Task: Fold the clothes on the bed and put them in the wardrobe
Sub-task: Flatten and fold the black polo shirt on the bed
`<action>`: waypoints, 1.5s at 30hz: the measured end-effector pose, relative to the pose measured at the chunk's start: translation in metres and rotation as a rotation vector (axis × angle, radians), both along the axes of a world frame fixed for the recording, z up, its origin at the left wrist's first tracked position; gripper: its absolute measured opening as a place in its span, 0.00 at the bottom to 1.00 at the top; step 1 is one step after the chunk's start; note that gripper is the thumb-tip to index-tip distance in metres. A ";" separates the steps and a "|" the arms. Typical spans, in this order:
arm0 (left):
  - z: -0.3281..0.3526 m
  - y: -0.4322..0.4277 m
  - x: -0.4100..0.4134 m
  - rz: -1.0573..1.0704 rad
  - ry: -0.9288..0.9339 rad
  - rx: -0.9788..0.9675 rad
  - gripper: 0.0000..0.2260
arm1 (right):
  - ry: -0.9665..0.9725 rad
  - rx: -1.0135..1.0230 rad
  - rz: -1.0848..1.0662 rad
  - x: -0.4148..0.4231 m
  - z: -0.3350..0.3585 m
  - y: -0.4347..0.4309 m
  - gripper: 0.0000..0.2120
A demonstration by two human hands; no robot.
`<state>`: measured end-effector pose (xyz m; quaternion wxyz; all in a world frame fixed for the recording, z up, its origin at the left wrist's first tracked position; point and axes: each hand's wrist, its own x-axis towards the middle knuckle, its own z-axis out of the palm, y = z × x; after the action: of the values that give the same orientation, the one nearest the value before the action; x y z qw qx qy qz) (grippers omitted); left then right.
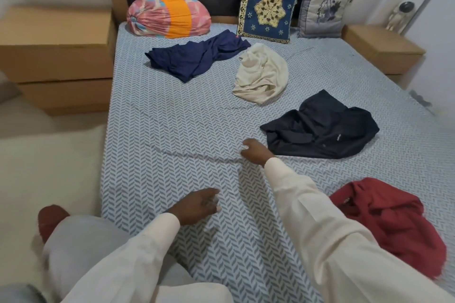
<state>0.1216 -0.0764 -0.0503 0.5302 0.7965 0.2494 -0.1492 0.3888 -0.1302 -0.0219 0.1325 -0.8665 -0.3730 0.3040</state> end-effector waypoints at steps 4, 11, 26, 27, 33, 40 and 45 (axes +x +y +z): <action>0.000 -0.001 -0.008 -0.034 -0.016 0.105 0.29 | -0.252 -0.280 -0.037 0.031 -0.023 -0.027 0.24; -0.007 0.008 -0.010 0.034 -0.024 0.017 0.36 | -0.208 -0.156 -0.233 0.048 -0.031 -0.048 0.13; 0.019 0.046 -0.039 0.926 -0.291 -0.839 0.18 | 1.179 0.070 0.401 -0.146 0.030 0.009 0.14; 0.019 0.046 -0.042 0.937 -0.267 -0.833 0.15 | 1.150 0.054 0.405 -0.153 0.036 0.009 0.13; 0.037 0.038 -0.055 1.035 -0.406 -0.827 0.09 | 0.144 0.273 0.282 -0.148 0.030 0.014 0.30; 0.072 0.065 -0.064 1.086 -0.514 -0.710 0.13 | 0.302 0.142 0.238 -0.145 0.044 0.037 0.20; 0.148 0.158 -0.065 1.347 -0.684 -0.676 0.13 | 0.466 0.656 -0.060 -0.098 0.142 0.103 0.13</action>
<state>0.0567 0.0814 0.0981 0.7637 0.2753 0.4398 0.3841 0.2906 -0.0276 0.1200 0.4919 -0.6967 -0.3846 0.3532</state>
